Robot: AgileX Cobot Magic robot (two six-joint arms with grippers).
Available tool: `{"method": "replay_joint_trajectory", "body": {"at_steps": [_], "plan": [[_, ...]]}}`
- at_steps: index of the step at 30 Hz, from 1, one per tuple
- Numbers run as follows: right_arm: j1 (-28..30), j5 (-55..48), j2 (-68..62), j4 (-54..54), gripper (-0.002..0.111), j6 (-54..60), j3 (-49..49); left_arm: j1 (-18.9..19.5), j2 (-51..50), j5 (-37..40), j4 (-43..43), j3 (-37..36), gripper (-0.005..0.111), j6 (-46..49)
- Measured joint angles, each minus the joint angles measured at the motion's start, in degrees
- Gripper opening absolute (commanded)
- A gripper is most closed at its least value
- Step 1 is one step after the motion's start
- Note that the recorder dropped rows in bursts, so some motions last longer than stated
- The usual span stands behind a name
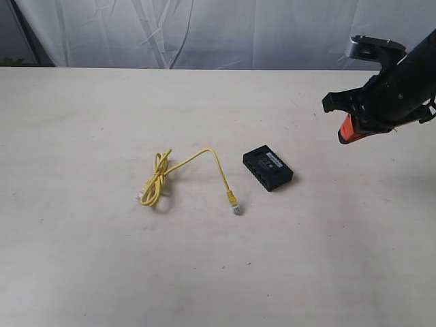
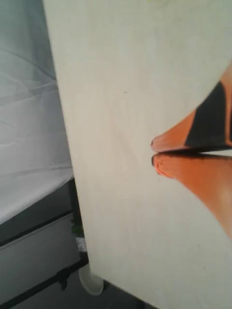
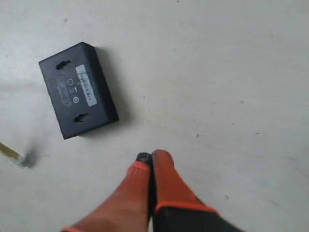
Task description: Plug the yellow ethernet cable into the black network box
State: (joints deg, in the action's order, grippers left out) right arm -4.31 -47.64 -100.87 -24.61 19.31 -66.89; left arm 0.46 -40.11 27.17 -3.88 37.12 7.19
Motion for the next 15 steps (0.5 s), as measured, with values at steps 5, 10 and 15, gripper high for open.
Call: {"method": "replay_joint_trajectory", "body": {"at_steps": [5,10,15], "plan": [[0.0,0.0,0.0,0.0,0.000,0.0,0.0,0.0,-9.3,4.8,12.7,4.9,0.000,13.2],[0.0,0.6,0.0,0.0,0.000,0.0,0.0,0.0,-18.3,8.4,24.7,9.3,0.000,26.5],[0.0,0.9,0.0,-0.1,0.000,0.0,0.0,-3.2,-25.8,10.0,28.7,12.8,0.000,33.8]]}}
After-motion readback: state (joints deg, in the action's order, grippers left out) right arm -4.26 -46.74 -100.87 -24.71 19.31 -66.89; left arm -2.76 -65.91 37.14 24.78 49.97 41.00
